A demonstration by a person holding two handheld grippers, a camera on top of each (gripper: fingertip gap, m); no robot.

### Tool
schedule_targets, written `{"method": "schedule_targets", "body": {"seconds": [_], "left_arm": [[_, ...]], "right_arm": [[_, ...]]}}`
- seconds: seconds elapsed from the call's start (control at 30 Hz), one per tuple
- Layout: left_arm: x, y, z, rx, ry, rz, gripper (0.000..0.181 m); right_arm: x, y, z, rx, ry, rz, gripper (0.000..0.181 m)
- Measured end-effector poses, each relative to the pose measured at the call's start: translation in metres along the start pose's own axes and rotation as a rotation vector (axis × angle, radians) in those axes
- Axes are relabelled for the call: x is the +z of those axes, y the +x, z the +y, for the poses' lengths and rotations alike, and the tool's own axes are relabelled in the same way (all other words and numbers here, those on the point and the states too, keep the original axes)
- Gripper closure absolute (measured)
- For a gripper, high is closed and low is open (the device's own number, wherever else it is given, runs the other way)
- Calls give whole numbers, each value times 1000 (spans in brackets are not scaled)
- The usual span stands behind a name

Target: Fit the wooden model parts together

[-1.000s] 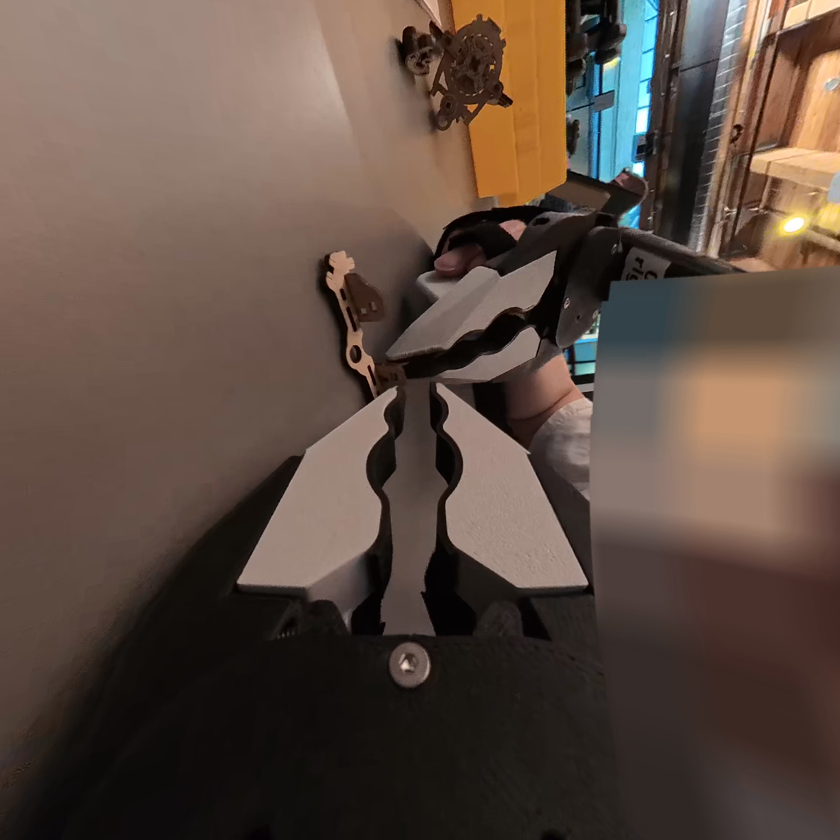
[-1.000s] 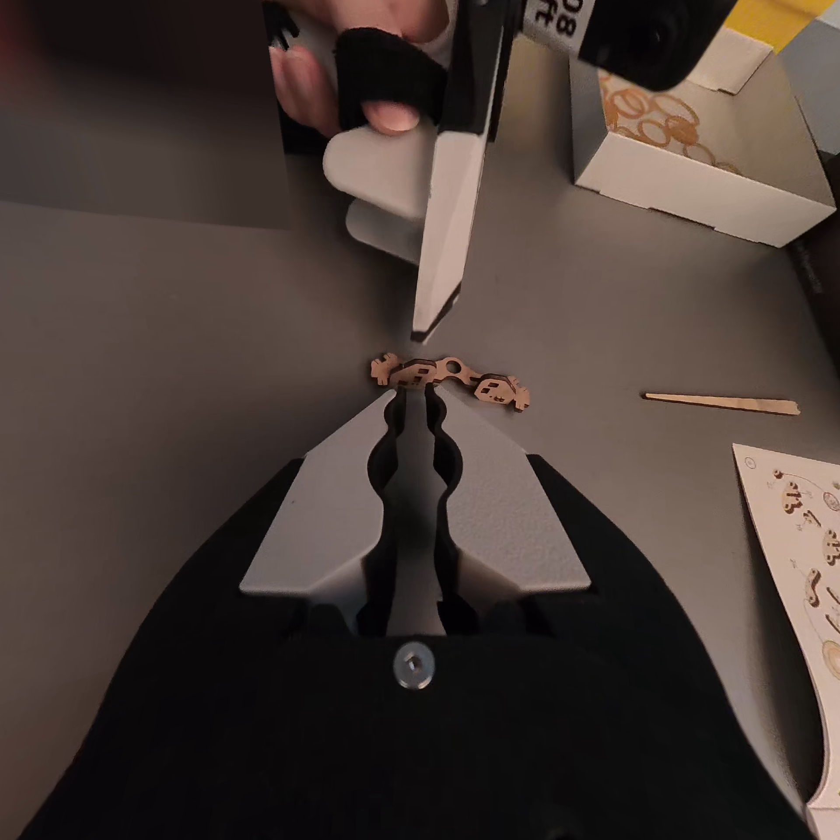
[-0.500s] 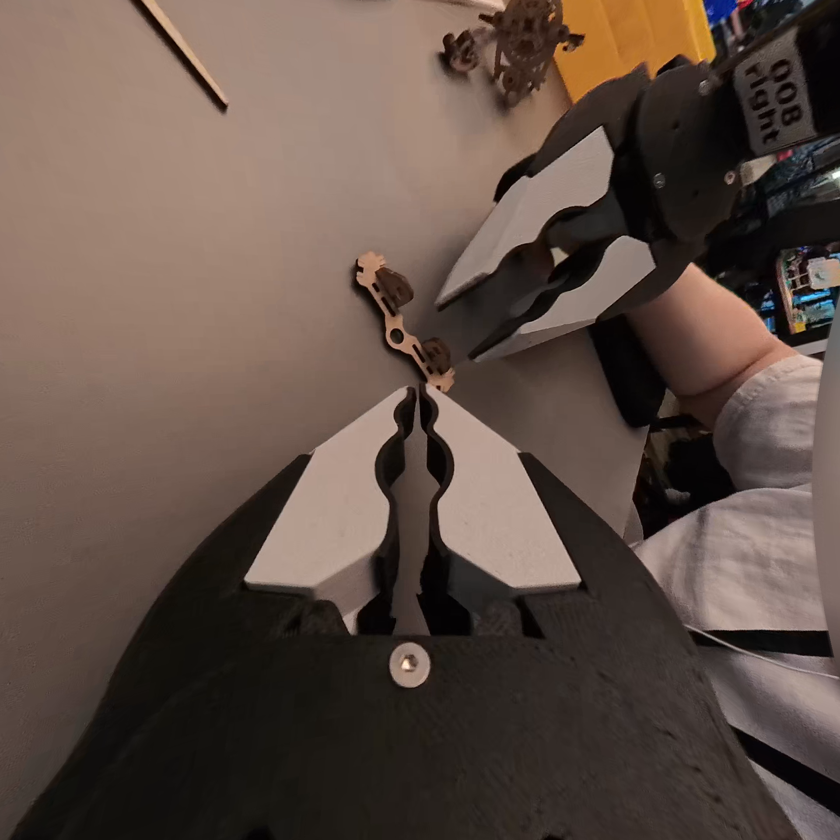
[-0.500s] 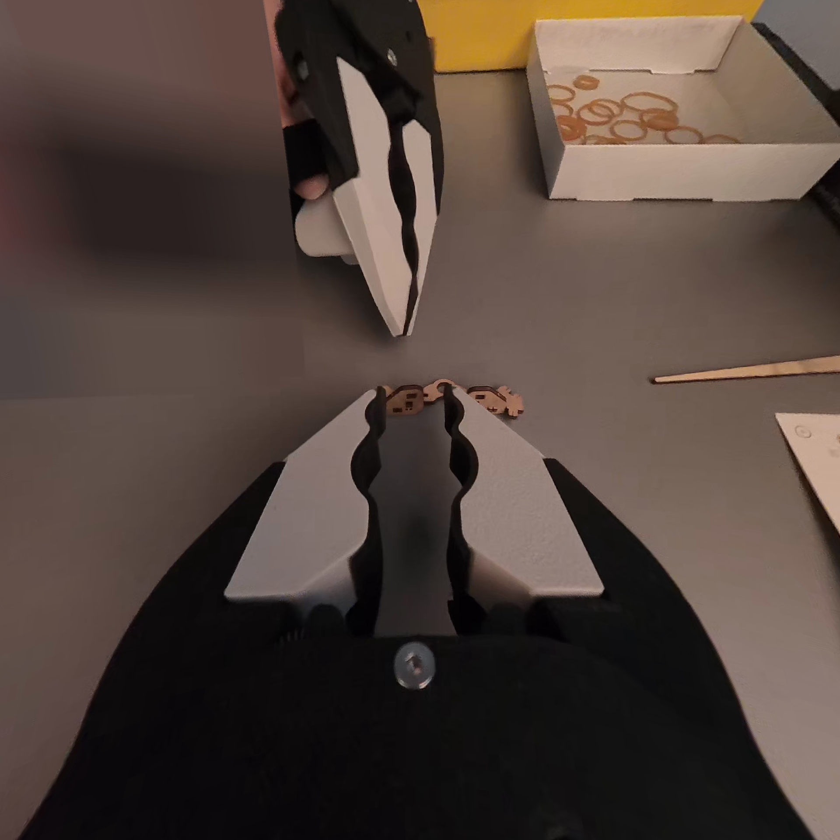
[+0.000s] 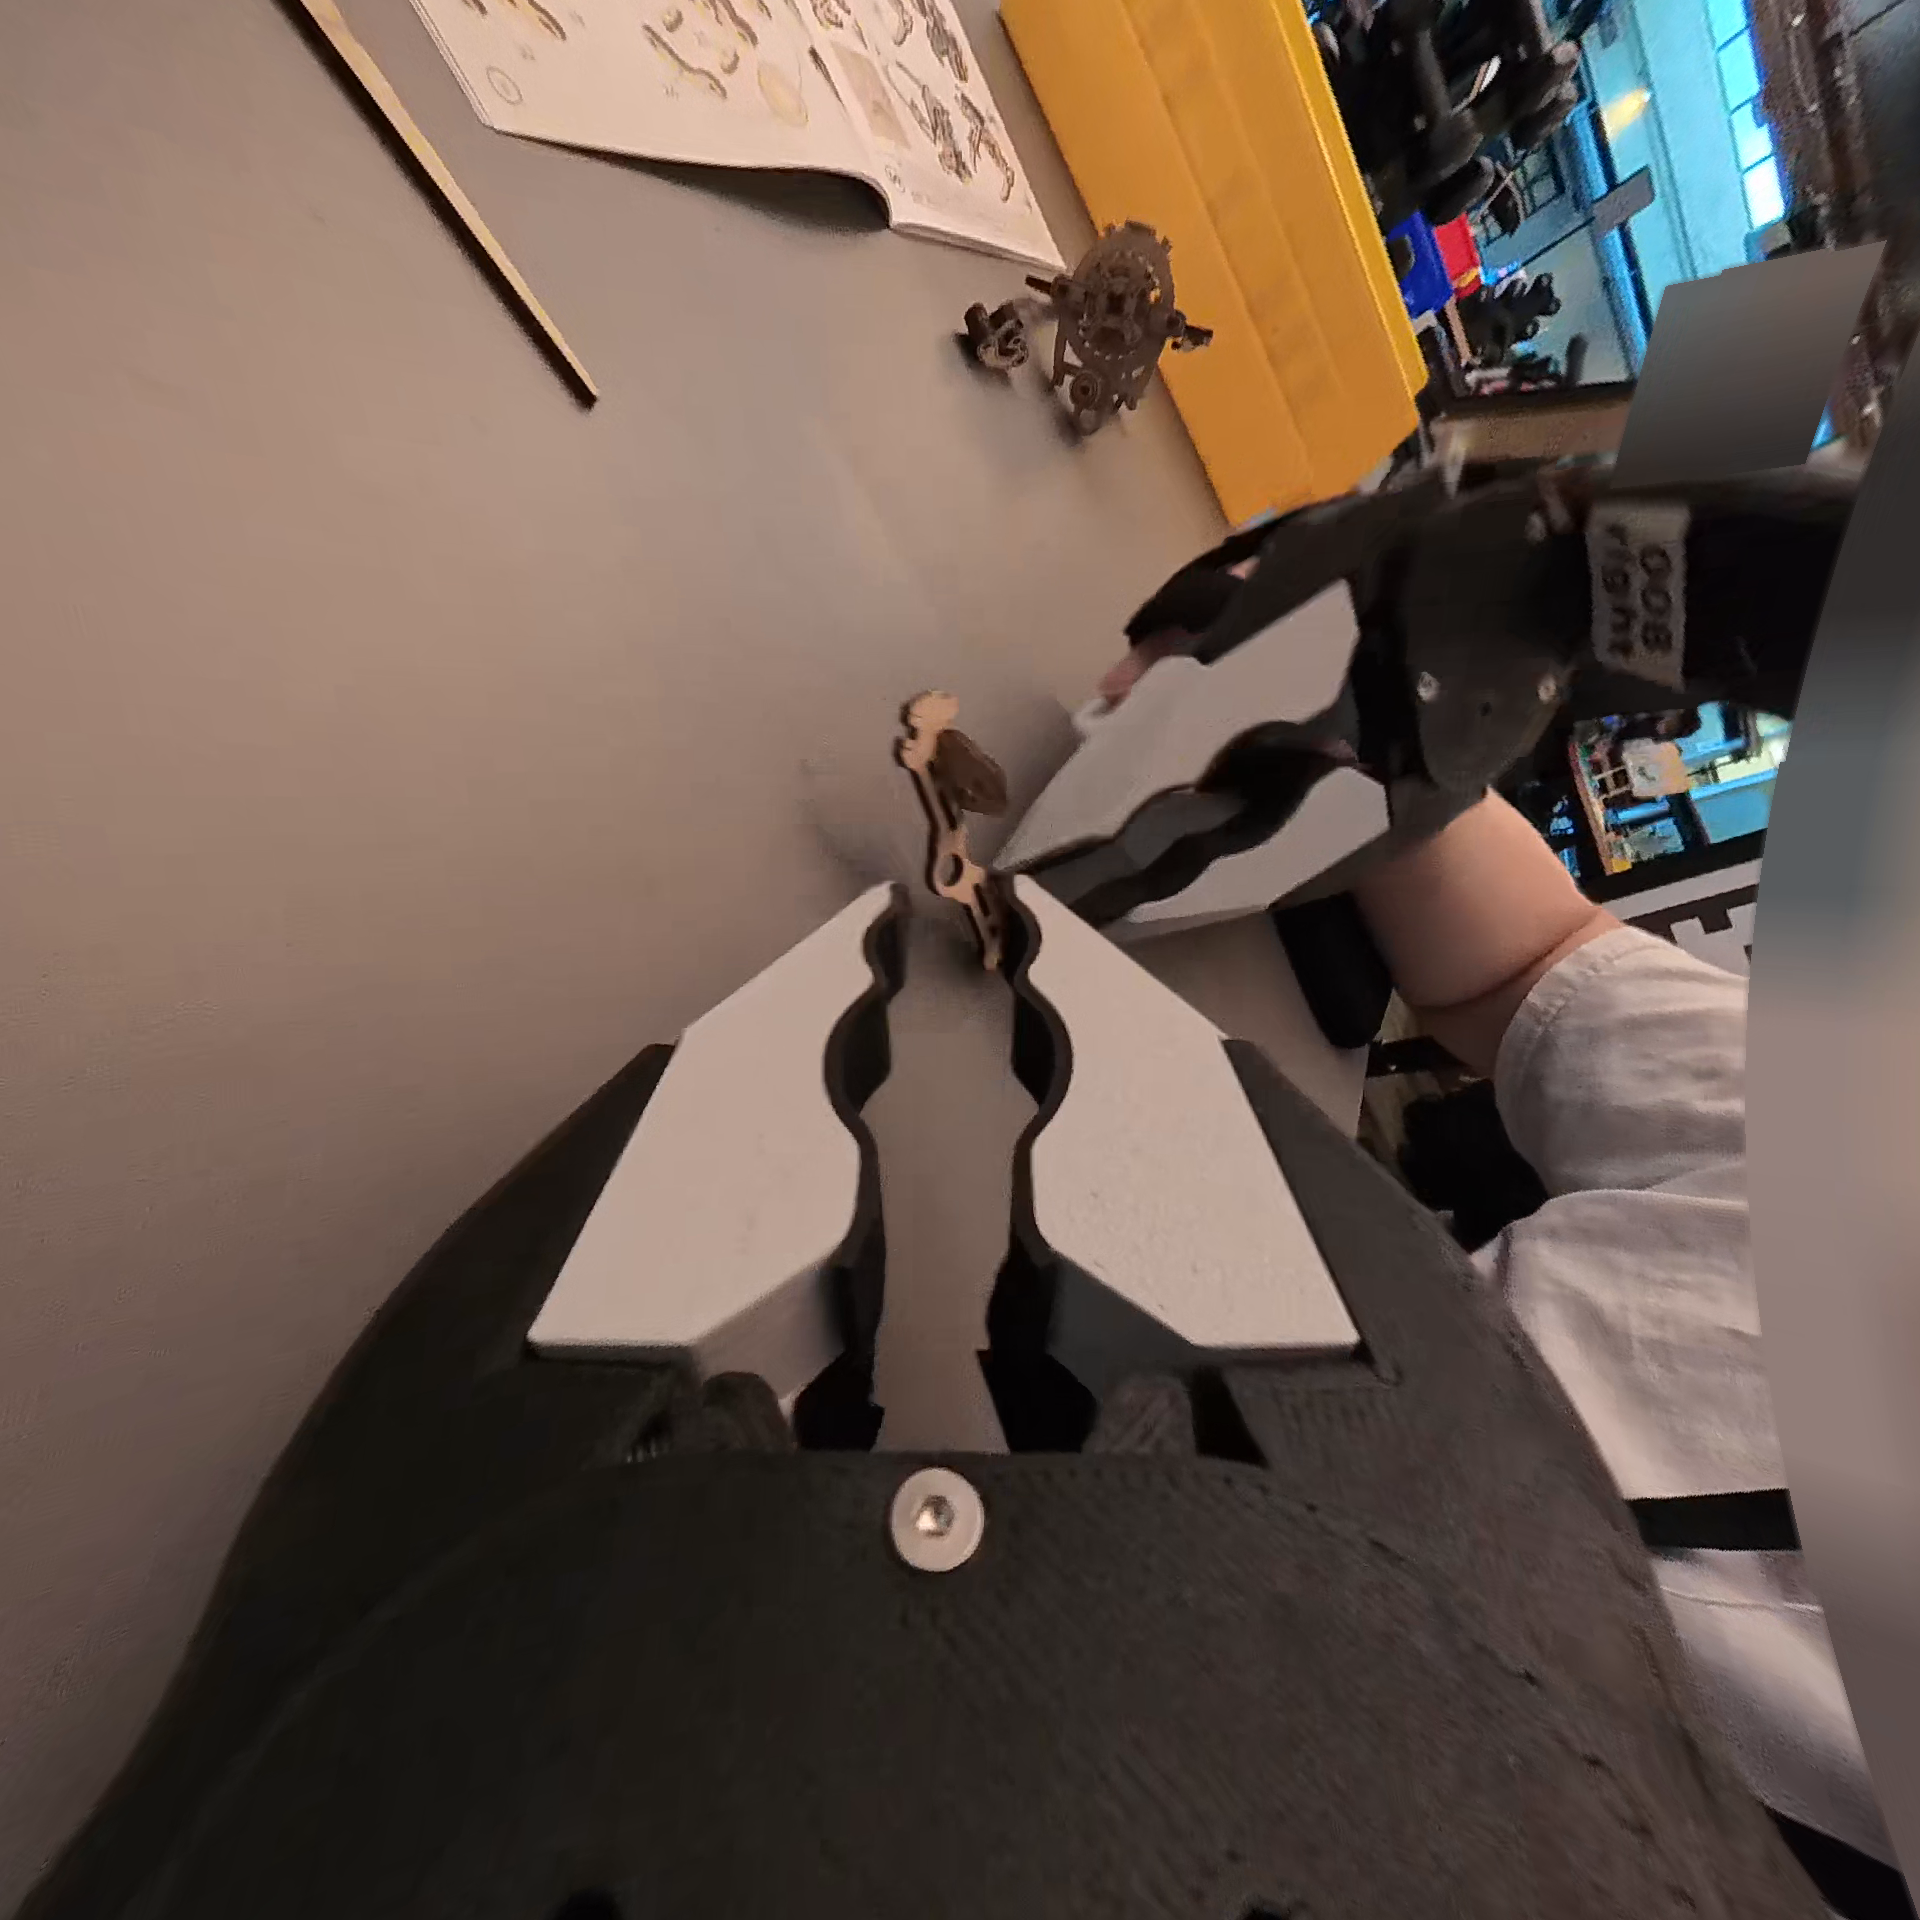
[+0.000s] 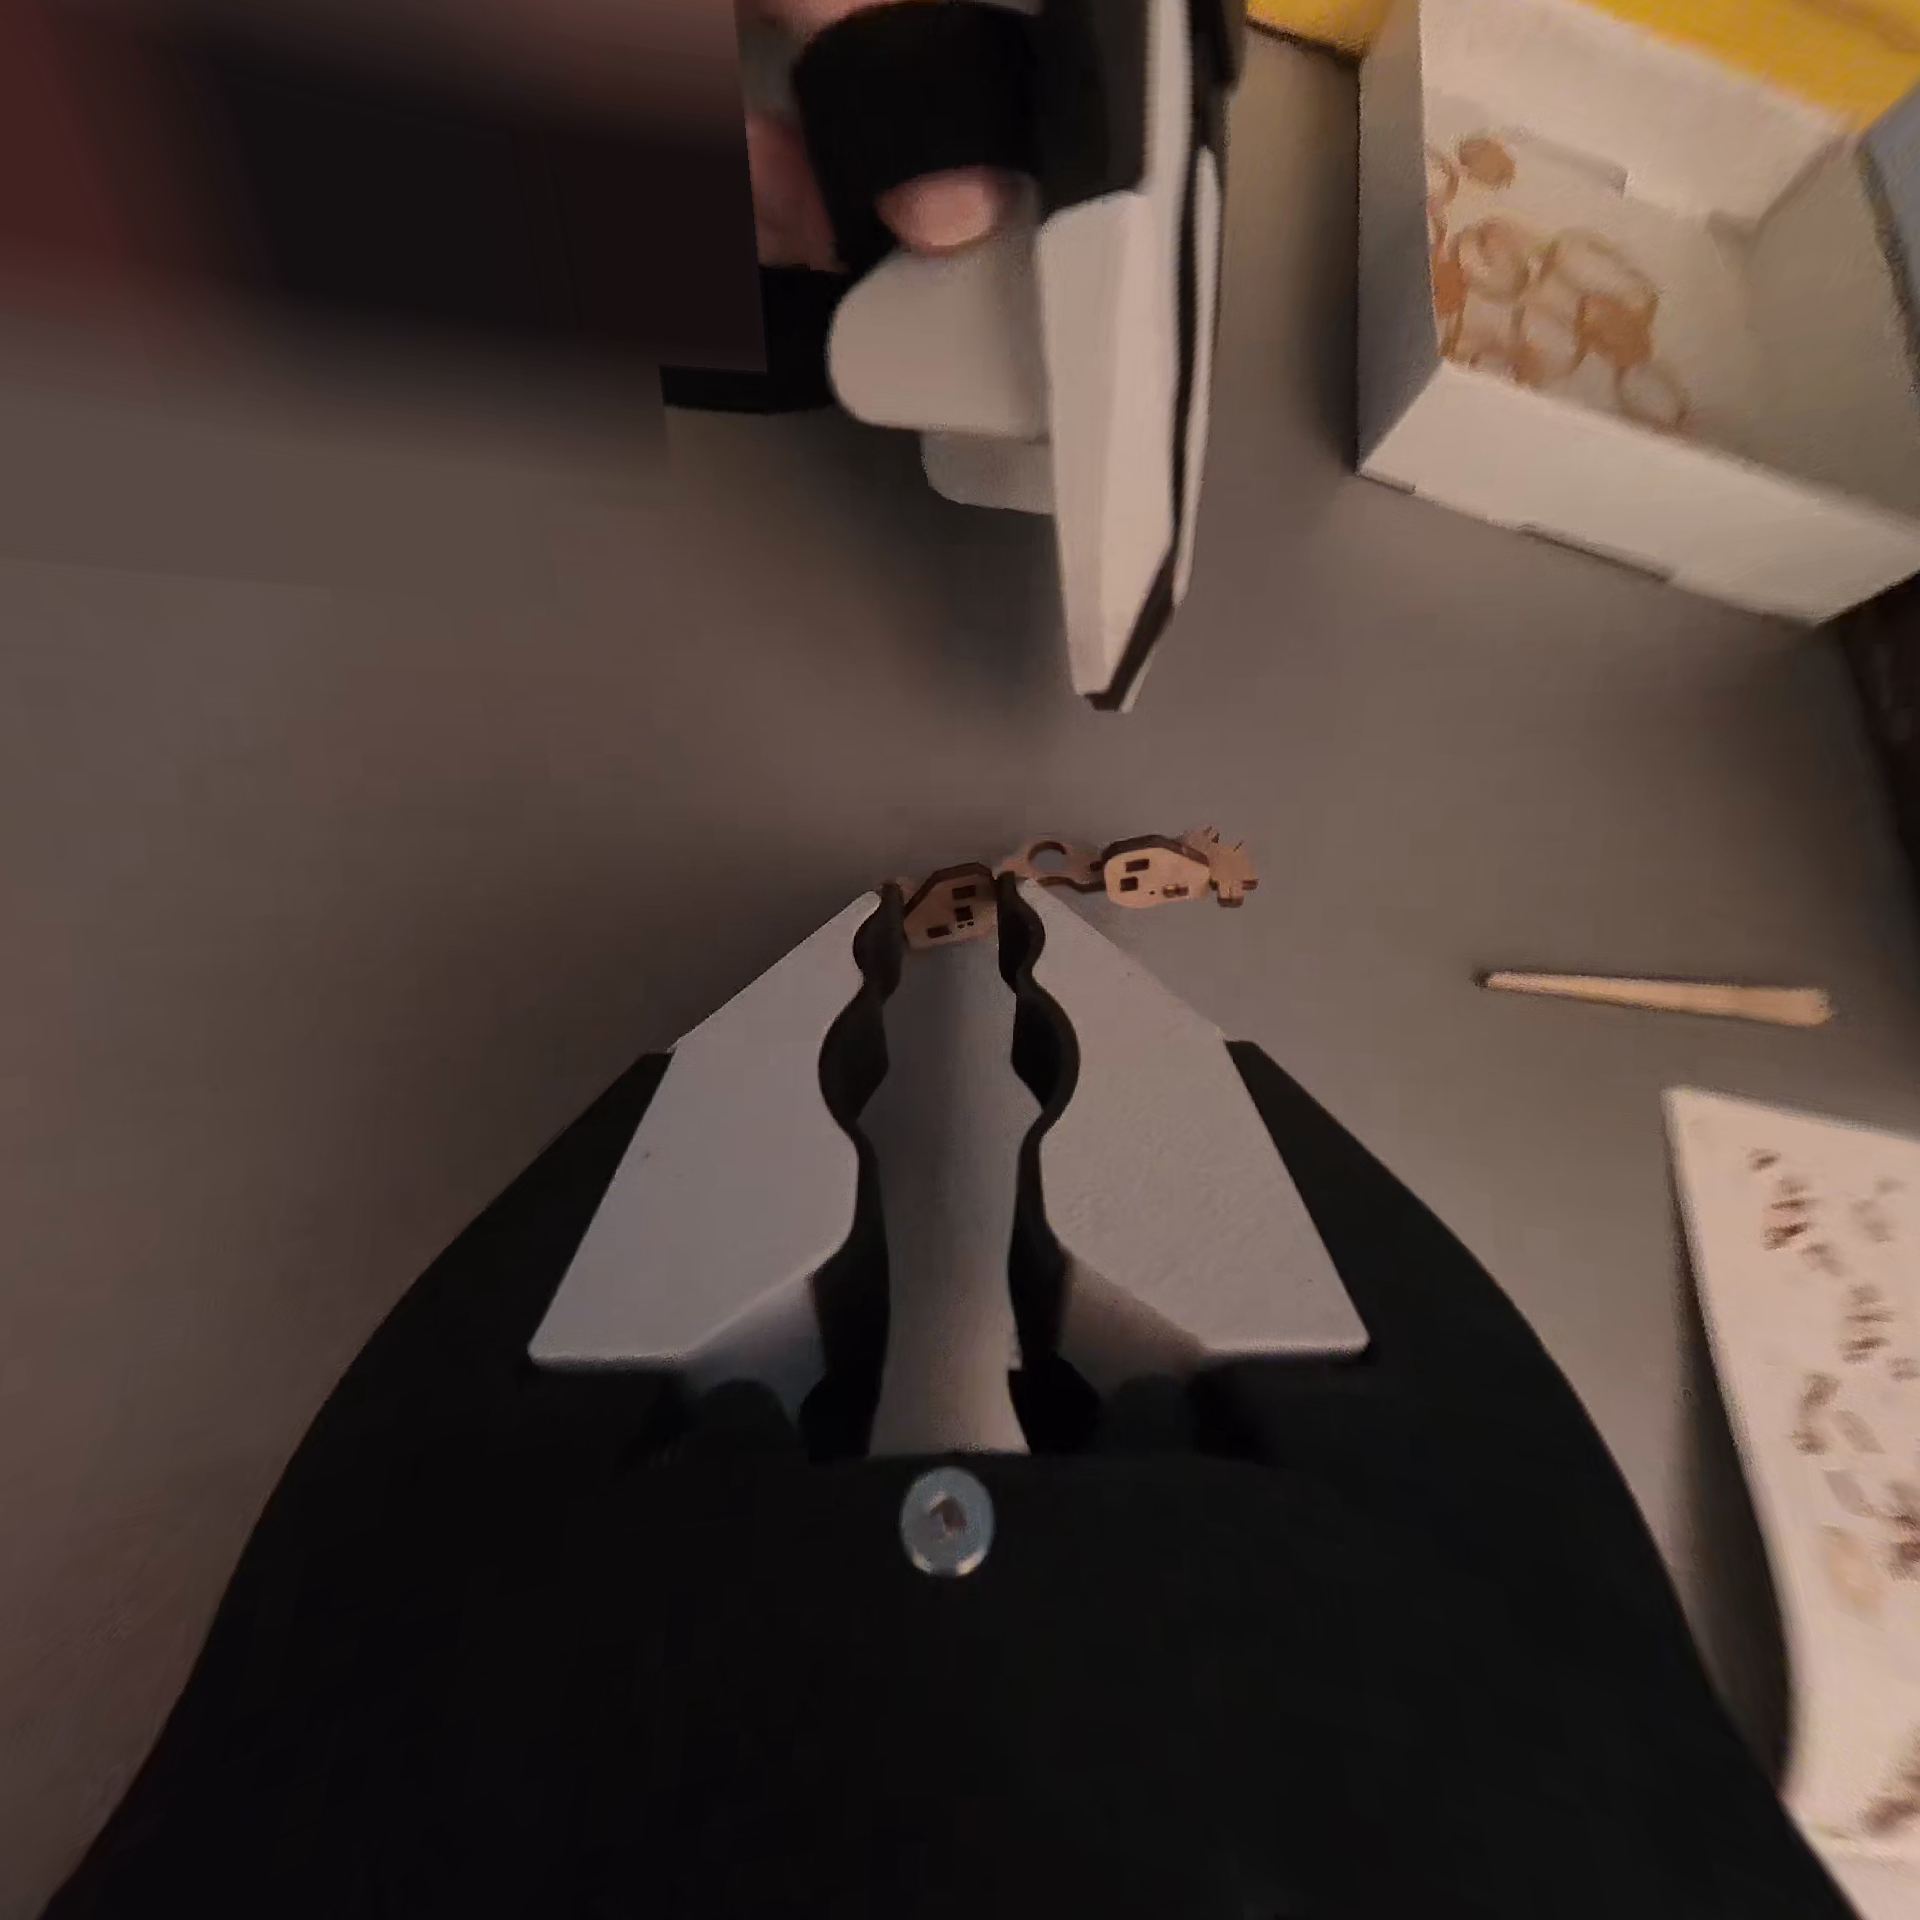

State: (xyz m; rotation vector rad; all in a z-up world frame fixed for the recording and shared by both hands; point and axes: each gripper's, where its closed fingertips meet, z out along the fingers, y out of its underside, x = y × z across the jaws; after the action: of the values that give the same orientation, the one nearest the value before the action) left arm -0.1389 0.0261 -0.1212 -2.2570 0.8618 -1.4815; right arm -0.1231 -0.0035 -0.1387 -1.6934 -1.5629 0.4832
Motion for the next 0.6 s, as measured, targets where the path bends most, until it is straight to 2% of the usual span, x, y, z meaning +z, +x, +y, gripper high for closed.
{"method": "schedule_targets", "body": {"seconds": [0.1,0.2,0.27,0.37,0.43,0.6], "left_arm": [[-2,7,-3,14,11,62,152],[-9,26,-11,67,42,197,147],[-13,32,-16,117,69,236,141],[-17,45,-15,165,70,323,144],[-17,51,-11,169,43,371,145],[-13,51,2,206,-39,363,149]], "right_arm": [[-4,-9,-11,-166,4,22,163],[-10,-17,-25,-192,74,-4,163],[-17,-22,-37,-201,149,-20,163],[-25,-30,-46,-249,199,-41,163],[-23,-31,-37,-311,138,-26,164],[-16,-32,-19,-570,-40,90,163]]}}
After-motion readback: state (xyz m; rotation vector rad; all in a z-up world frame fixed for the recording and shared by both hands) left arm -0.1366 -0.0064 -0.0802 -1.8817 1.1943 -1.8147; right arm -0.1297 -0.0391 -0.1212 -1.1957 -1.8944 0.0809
